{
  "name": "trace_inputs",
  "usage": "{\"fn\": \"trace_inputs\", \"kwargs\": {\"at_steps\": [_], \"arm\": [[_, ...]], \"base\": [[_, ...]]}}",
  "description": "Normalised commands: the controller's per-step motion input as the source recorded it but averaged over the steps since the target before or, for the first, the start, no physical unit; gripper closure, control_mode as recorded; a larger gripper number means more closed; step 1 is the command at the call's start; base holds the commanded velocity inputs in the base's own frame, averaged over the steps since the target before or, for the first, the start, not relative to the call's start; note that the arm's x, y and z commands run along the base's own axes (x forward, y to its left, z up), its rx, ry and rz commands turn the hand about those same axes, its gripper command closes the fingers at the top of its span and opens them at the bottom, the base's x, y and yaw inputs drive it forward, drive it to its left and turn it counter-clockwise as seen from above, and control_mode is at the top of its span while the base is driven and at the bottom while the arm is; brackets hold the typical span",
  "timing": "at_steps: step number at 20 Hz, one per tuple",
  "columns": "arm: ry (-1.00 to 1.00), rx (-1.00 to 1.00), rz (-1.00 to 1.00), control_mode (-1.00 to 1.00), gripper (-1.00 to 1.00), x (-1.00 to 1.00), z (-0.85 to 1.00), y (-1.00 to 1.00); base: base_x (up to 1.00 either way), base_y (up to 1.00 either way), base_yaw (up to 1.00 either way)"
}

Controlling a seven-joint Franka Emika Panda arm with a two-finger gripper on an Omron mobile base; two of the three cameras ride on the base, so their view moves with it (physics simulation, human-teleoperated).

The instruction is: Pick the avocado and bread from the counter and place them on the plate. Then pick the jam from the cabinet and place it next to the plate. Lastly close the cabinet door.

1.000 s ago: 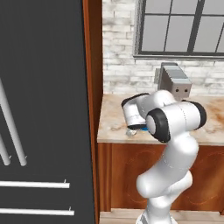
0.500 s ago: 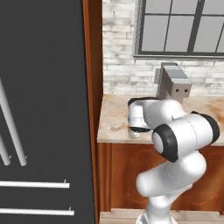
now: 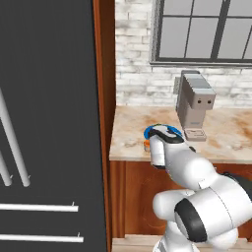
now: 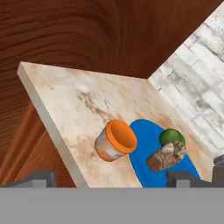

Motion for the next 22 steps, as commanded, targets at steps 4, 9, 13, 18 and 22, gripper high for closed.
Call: {"fn": "trace_inputs", "kwargs": {"at_steps": [4, 9, 13, 18, 22], "arm": [[0.01, 0.04, 0.16, -1.00, -1.00, -0.05, 0.91, -0.31], [0.09, 0.10, 0.21, -1.00, -1.00, 0.00, 0.91, -0.31], [0.17, 0.16, 0.23, -1.00, -1.00, -0.02, 0.55, -0.30], [0.25, 0.05, 0.20, -1.00, -1.00, -0.10, 0.22, -0.16], [0.28, 0.00, 0.11, -1.00, -1.00, -0.31, 0.09, -0.01]], "base": [[0.00, 0.00, 0.00], [0.00, 0.00, 0.00], [0.00, 0.00, 0.00], [0.00, 0.00, 0.00], [0.00, 0.00, 0.00]]}}
